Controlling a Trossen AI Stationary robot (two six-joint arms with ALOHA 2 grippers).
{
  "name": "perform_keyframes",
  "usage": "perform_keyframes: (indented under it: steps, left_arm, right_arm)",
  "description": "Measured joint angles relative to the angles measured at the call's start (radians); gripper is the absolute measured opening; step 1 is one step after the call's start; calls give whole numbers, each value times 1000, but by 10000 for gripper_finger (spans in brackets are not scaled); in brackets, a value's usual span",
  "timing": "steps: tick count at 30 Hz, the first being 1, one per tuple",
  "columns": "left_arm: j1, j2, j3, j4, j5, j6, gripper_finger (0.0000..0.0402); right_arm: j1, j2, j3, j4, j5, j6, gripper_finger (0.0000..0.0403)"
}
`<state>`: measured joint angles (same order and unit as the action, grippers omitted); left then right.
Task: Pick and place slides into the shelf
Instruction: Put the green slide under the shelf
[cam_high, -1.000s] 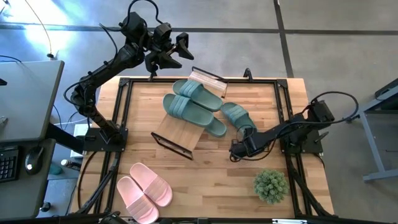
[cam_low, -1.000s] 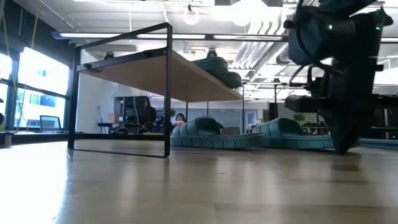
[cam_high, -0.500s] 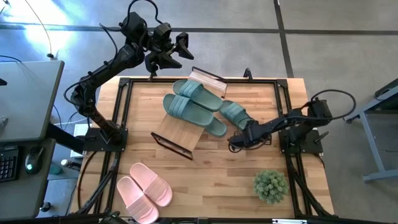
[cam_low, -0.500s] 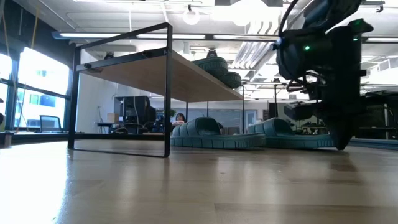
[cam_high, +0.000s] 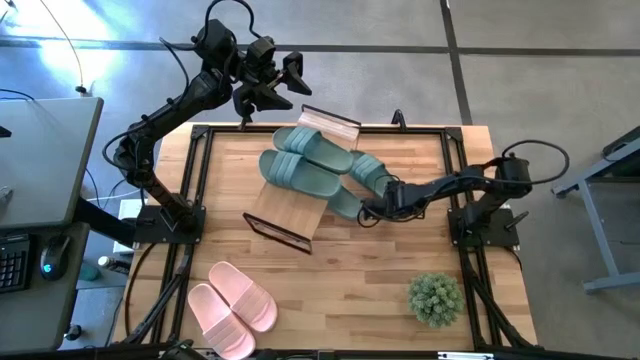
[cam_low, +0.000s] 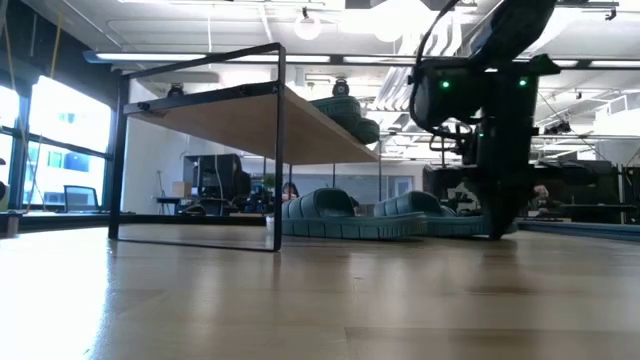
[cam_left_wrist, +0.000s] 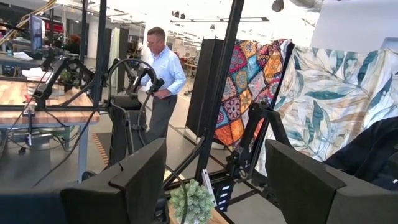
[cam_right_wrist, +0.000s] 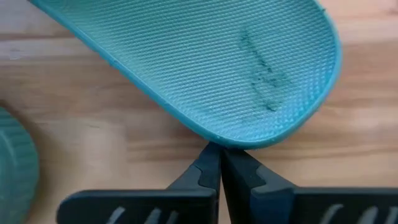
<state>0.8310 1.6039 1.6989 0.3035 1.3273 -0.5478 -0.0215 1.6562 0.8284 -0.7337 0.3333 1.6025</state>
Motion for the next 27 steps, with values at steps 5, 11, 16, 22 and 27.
perform_keyframes:
  steps: [5, 11, 16, 22, 27]
  left_arm:
    - [0, 0, 0, 0, 0, 1, 253]
    - [0, 0, 0, 0, -3, 2, 253]
    - [1, 0, 0, 0, -8, 26, 253]
    - [1, 0, 0, 0, -10, 28, 253]
    - [1, 0, 0, 0, 6, 26, 253]
  right_arm:
    - [-23, -1, 2, 7, -30, -33, 0]
    - [19, -7, 3, -75, -90, -21, 0]
    - [14, -36, 1, -198, -91, 15, 0]
    - [-60, -55, 1, -185, -64, -30, 0]
    - [-108, -56, 1, -149, -80, -94, 0]
